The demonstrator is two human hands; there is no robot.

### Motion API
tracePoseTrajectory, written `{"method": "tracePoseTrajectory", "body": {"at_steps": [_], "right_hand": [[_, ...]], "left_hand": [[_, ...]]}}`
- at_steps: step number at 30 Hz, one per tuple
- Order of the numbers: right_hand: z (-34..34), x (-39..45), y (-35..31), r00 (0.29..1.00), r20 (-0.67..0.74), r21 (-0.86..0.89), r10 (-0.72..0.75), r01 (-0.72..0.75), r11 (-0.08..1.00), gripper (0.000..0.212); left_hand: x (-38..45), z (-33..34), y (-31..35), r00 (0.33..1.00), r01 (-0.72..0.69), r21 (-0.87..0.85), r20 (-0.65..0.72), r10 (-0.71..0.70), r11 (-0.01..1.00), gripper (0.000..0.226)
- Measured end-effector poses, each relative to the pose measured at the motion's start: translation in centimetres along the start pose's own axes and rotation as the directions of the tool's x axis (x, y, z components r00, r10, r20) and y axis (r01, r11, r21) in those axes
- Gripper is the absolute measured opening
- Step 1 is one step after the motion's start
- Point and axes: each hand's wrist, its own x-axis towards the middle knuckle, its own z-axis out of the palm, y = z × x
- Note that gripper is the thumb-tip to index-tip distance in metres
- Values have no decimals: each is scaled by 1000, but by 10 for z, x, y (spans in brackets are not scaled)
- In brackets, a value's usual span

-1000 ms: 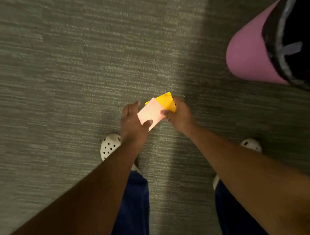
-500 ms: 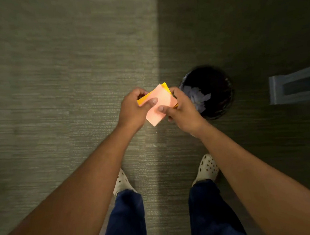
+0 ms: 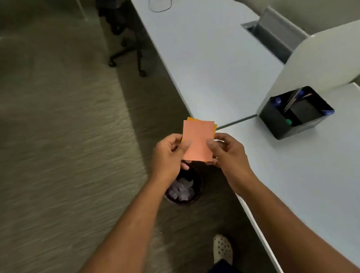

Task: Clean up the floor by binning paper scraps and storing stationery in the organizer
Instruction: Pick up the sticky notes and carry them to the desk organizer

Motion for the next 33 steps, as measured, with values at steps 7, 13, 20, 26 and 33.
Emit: {"method": "tracePoseTrajectory", "body": {"at_steps": [7,13,20,26,33], "right_hand": [[-134,-15,-48,984,-175,6,-46,48,999,12],[-235,-11,-51,968,-224,-136,-115,86,987,21],[-299,10,-62,936,-206,-328,-284,207,922,37],[-343,61,-96,918,103,-592,-383,366,718,22],[-396,145,-149,801,49,-803,-597,387,453,14]], "left_hand": [[5,134,78,992,-67,76,111,58,995,31],[5,221,95,951,-112,194,306,48,975,10],[8,270,95,965,-173,356,246,86,918,29],[27,294,100,972,-223,416,167,167,881,35],[47,309,100,975,-208,482,170,142,852,42]]}}
